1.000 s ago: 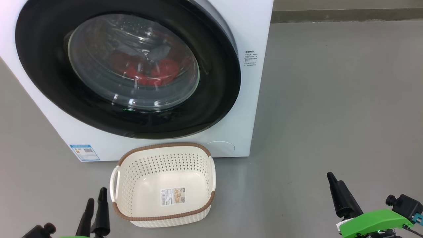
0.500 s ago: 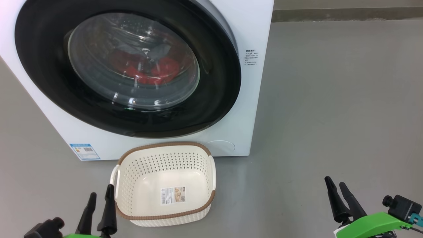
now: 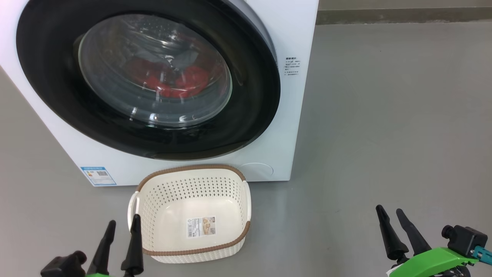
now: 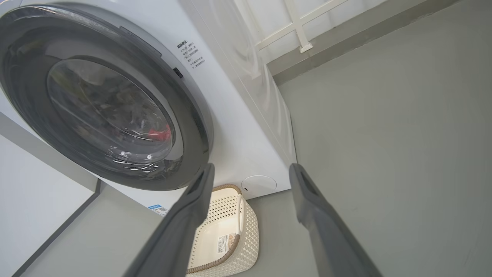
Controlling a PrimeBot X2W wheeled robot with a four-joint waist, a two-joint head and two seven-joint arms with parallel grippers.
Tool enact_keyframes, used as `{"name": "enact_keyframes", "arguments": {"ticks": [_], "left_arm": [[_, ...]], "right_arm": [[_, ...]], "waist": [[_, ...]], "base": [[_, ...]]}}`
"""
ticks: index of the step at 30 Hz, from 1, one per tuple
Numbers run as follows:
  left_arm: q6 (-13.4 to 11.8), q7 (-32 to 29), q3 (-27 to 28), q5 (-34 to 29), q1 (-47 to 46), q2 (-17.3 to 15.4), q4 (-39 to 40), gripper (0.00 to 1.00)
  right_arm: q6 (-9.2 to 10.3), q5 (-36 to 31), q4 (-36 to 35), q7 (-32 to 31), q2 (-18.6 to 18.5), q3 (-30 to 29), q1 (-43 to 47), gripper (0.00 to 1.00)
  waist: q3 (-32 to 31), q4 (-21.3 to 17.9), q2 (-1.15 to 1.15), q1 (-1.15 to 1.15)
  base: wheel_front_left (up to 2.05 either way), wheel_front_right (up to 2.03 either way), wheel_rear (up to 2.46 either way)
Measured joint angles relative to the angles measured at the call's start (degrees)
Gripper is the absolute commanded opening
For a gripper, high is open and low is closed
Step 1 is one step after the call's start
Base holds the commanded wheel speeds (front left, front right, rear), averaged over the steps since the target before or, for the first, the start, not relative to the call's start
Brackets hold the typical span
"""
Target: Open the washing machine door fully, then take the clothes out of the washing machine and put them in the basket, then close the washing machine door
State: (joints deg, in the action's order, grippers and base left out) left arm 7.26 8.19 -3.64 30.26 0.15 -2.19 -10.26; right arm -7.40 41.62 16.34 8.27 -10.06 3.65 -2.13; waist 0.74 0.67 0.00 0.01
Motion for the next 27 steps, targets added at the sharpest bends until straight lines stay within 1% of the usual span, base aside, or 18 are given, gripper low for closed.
{"name": "enact_keyframes", "arguments": {"ticks": [27], "left_arm": [[0.05, 4.54, -2.02, -18.41, 0.75, -0.62, 1.33, 1.00]], "right_arm": [[0.00, -15.14, -1.26, 4.31, -2.13, 1.20, 1.09, 1.00]], "waist": [[0.71, -0.08, 0.00, 0.00]], "base": [[0.00, 0.00, 0.00]]}}
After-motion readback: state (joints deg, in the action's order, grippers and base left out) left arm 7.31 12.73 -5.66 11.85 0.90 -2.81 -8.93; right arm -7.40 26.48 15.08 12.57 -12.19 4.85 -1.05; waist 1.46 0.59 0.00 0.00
